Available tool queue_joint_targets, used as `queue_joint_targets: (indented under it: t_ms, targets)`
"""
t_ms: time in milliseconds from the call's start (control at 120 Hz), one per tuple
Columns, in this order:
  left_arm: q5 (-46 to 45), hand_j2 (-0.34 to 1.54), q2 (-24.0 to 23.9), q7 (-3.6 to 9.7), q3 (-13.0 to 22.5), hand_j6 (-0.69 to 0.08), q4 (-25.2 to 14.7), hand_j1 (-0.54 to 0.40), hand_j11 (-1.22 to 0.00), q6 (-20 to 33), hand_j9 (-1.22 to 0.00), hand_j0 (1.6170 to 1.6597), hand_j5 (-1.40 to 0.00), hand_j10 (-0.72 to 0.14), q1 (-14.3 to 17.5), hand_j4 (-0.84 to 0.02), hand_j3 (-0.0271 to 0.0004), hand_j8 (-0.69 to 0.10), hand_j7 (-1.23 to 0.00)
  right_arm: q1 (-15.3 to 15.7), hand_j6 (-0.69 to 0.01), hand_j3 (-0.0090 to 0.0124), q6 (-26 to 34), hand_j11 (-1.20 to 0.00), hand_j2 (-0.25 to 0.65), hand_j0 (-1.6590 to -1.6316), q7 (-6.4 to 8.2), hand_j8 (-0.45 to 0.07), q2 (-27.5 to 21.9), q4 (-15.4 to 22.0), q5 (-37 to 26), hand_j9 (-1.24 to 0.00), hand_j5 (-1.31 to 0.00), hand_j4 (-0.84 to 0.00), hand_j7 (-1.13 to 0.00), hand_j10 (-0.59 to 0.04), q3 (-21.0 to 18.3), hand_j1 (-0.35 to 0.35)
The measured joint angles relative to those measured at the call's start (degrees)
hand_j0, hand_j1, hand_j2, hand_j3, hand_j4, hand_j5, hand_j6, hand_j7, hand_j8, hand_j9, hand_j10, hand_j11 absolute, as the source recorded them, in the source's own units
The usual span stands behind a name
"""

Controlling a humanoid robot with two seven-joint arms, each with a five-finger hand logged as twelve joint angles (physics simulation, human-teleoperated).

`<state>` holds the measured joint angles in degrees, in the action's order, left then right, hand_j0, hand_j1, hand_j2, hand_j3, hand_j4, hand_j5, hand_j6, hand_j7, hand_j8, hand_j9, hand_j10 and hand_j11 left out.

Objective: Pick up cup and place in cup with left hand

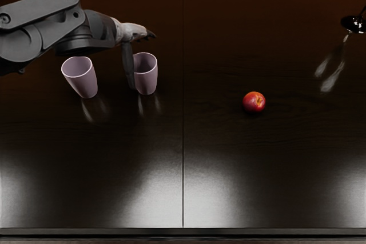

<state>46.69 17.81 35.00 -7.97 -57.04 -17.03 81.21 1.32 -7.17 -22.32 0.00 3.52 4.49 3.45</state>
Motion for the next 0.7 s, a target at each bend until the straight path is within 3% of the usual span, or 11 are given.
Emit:
queue_joint_targets:
  t_ms: [225,333,433,700]
  targets:
    - [0.05,0.0,-0.32,0.0,3.03,-0.016,3.3,0.335,-0.02,1.74,-0.02,1.6581,-0.02,-0.014,0.53,-0.015,0.0,-0.015,-0.02,0.0,-0.001,0.0,-0.03,0.0,0.0,-1.6581,0.0,-0.001,0.0,0.0,0.0,0.0,0.0,-0.001,0.0,0.0,-0.02,-0.349]
    - [0.01,0.0,-5.31,0.0,3.28,-0.023,7.0,0.327,-0.03,2.01,-0.03,1.6581,-0.03,-0.021,0.44,-0.022,0.0,-0.022,-0.03,-0.02,-0.001,0.0,-0.03,0.0,0.0,-1.6581,0.0,-0.001,0.0,0.0,0.0,0.0,0.0,-0.001,0.0,0.0,-0.02,-0.349]
    - [-0.01,0.01,-6.76,0.0,3.37,-0.028,9.77,0.321,-0.03,2.54,-0.03,1.6581,-0.03,-0.026,0.53,-0.027,0.0,-0.027,-0.03,-0.05,-0.001,0.0,0.01,0.0,0.0,-1.6581,0.0,-0.001,0.0,0.0,0.0,0.0,0.0,-0.001,0.0,0.0,-0.01,-0.349]
    - [-0.03,0.01,-9.18,0.0,3.47,-0.043,11.38,0.302,-0.05,2.77,-0.05,1.6581,-0.05,-0.042,0.37,-0.042,0.0,-0.043,-0.05,-0.05,-0.001,0.0,0.04,0.0,0.0,-1.6581,0.0,-0.001,0.0,0.0,0.02,0.0,0.0,-0.001,0.0,0.0,0.03,-0.349]
